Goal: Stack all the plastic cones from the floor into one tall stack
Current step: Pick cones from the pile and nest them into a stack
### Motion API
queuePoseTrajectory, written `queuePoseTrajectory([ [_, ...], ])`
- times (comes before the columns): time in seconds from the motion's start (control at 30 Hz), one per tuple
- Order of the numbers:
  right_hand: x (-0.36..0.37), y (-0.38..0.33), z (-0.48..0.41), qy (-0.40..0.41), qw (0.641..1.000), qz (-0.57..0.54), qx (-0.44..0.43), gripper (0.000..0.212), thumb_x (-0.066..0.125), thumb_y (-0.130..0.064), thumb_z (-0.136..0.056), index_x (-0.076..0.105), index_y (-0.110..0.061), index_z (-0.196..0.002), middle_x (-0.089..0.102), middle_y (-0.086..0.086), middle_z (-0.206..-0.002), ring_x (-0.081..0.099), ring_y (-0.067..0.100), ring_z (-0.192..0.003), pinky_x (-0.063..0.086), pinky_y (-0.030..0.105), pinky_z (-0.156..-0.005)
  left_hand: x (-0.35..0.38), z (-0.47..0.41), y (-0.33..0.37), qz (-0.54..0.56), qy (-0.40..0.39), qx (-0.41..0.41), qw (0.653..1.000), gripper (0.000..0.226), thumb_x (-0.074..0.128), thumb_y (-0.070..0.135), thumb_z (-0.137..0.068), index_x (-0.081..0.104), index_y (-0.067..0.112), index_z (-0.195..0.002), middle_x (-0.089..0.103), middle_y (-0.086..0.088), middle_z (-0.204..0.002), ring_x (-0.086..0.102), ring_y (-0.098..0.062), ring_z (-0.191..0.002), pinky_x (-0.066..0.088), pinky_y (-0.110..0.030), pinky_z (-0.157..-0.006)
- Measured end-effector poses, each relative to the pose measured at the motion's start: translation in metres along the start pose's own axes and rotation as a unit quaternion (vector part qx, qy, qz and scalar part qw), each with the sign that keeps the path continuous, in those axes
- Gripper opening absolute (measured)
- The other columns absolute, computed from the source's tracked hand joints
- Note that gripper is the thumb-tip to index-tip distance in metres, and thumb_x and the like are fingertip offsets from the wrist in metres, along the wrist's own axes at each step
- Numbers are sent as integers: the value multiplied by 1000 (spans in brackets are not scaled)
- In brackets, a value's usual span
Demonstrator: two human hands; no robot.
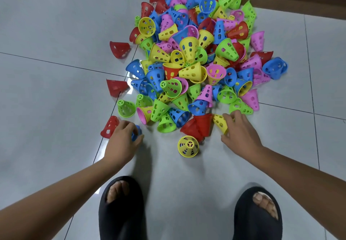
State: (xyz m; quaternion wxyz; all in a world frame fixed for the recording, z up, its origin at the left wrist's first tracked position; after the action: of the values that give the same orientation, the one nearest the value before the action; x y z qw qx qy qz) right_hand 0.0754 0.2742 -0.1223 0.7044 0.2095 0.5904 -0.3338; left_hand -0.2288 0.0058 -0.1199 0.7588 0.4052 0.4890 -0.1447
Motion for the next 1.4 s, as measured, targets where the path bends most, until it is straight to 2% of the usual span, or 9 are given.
queuePoseTrajectory([
  [0.23, 12, 7, 16, -27, 996, -67, 62, 51, 80, -29, -76, 56, -12, -117, 46, 9, -117, 52, 35, -105, 50, 42, -75, 11, 15, -6, 40, -71, -63, 995, 52, 85, 27, -82, 53, 26, -123, 67, 2, -111, 67, -23, -92, 60, -41, -79],
  [0.47, -26, -24, 35, 11, 959, -278, 61, 41, 79, -39, -84, 48, -28, -108, 47, -9, -108, 58, 15, -89, 51, 40, -71, -7, 12, 29, 89, -43, -23, 995, 47, 81, 22, -82, 56, 30, -120, 68, 7, -104, 67, -16, -94, 56, -36, -81],
  [0.57, -50, -48, 43, 25, 929, -367, 38, 43, 81, -40, -87, 48, -30, -114, 55, -13, -110, 58, 1, -97, 47, 24, -74, -17, 11, 55, 148, -30, -2, 988, 44, 82, 22, -85, 57, 32, -120, 66, 17, -110, 65, 2, -103, 52, -22, -83],
  [0.67, -63, -77, 51, -2, 918, -395, -13, 47, 80, -43, -89, 47, -36, -120, 60, -16, -114, 60, 3, -102, 50, 24, -80, -31, 13, 82, 216, -10, 17, 976, 43, 81, 22, -88, 57, 33, -121, 67, 19, -116, 67, -1, -109, 54, -22, -90],
  [0.83, -48, -103, 59, -52, 919, -384, -71, 51, 80, -49, -88, 48, -37, -126, 59, -19, -123, 61, 4, -109, 54, 35, -89, -56, 24, 124, 315, 29, 62, 947, 35, 77, 16, -96, 56, 25, -123, 66, 10, -119, 68, -14, -114, 57, -27, -98],
  [0.97, -36, -102, 58, -57, 929, -346, -121, 56, 78, -53, -87, 49, -34, -131, 47, -25, -131, 56, 2, -117, 52, 35, -97, -54, 38, 145, 355, 7, 108, 929, 36, 76, 13, -98, 54, 22, -125, 66, 5, -121, 70, -21, -117, 58, -34, -101],
  [1.17, -35, -74, 41, 10, 951, -282, -126, 50, 68, -25, -84, 57, -23, -133, 52, -11, -136, 54, 16, -128, 48, 40, -108, -20, 52, 150, 287, -62, 168, 941, 39, 78, 14, -97, 57, 21, -129, 66, 11, -125, 68, -16, -120, 56, -38, -107],
  [1.3, -33, -59, 17, 38, 974, -183, -126, 61, 72, -21, -86, 54, -19, -145, 49, -3, -148, 49, 23, -134, 43, 42, -115, -5, 50, 137, 230, -107, 191, 948, 44, 78, 30, -98, 57, 25, -137, 62, 20, -134, 63, -8, -128, 52, -34, -108],
  [1.4, -31, -51, 0, 36, 981, -146, -125, 62, 72, -22, -88, 53, -19, -148, 48, -1, -153, 47, 24, -137, 42, 43, -116, -8, 39, 112, 197, -89, 168, 962, 44, 76, 41, -98, 60, 26, -136, 63, 20, -132, 63, -6, -125, 54, -33, -104],
])
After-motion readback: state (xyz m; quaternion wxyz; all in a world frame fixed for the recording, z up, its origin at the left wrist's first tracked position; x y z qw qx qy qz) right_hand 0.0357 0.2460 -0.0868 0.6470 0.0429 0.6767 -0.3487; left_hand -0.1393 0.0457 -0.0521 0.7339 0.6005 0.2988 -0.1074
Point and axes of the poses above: each hand's wrist, its own z-axis away from the middle knuckle, its own x-axis out of the palm, y = z × x, the point moved 7 cm from there along -z, towards the middle knuckle
